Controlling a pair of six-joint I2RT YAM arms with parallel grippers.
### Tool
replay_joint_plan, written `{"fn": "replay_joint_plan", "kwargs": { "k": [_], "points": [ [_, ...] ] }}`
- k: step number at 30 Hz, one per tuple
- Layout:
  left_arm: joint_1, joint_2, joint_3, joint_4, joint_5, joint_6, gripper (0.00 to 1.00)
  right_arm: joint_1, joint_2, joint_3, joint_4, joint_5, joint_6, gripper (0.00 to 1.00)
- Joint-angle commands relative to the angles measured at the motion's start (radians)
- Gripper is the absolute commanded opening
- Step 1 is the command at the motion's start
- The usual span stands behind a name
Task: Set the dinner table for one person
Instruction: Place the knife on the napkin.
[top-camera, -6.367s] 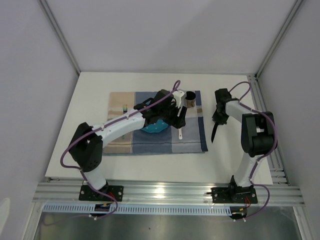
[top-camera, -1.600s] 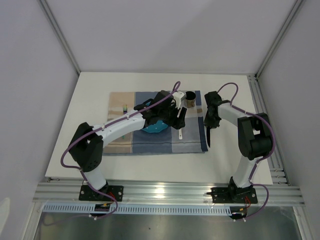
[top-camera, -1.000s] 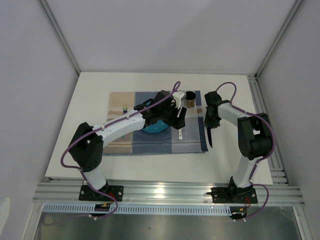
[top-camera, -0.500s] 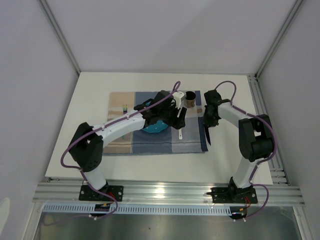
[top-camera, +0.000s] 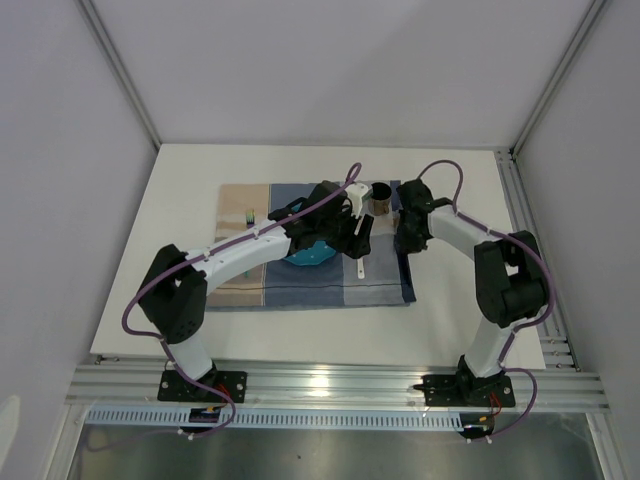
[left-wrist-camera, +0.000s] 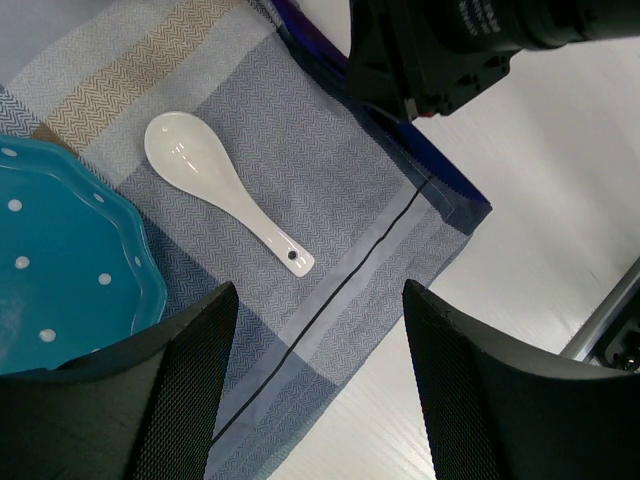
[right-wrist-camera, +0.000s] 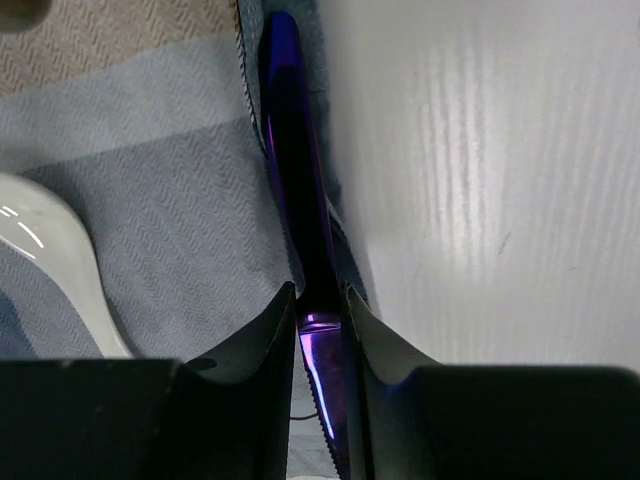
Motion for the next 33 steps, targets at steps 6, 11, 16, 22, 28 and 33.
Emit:
{"fn": "replay_joint_plan", "kwargs": {
  "k": [6, 11, 16, 22, 28, 33],
  "points": [
    [-0.007, -0.002, 0.016, 0.031, 0.023, 0.030, 0.71, 0.081, 0.046, 0.025, 0.009, -0.005, 0.044, 0.00],
    [-0.005, -0.001, 0.016, 0.031, 0.021, 0.033, 0.71, 0.107, 0.077, 0.015, 0.023, 0.018, 0.055, 0.00],
    [-0.005, -0.001, 0.016, 0.032, 0.019, 0.035, 0.71, 0.120, 0.086, -0.006, 0.021, 0.057, 0.078, 0.00],
    [-0.005, -0.002, 0.018, 0.032, 0.018, 0.033, 0.71, 0.132, 0.044, -0.015, 0.034, 0.056, 0.104, 0.00],
    [-0.005, -0.004, 0.016, 0.031, 0.018, 0.033, 0.70, 0.167, 0.040, 0.012, 0.023, 0.068, 0.110, 0.00],
    [-0.005, -0.010, 0.015, 0.031, 0.016, 0.033, 0.70, 0.193, 0.037, 0.037, 0.023, 0.064, 0.113, 0.00]
  ]
}}
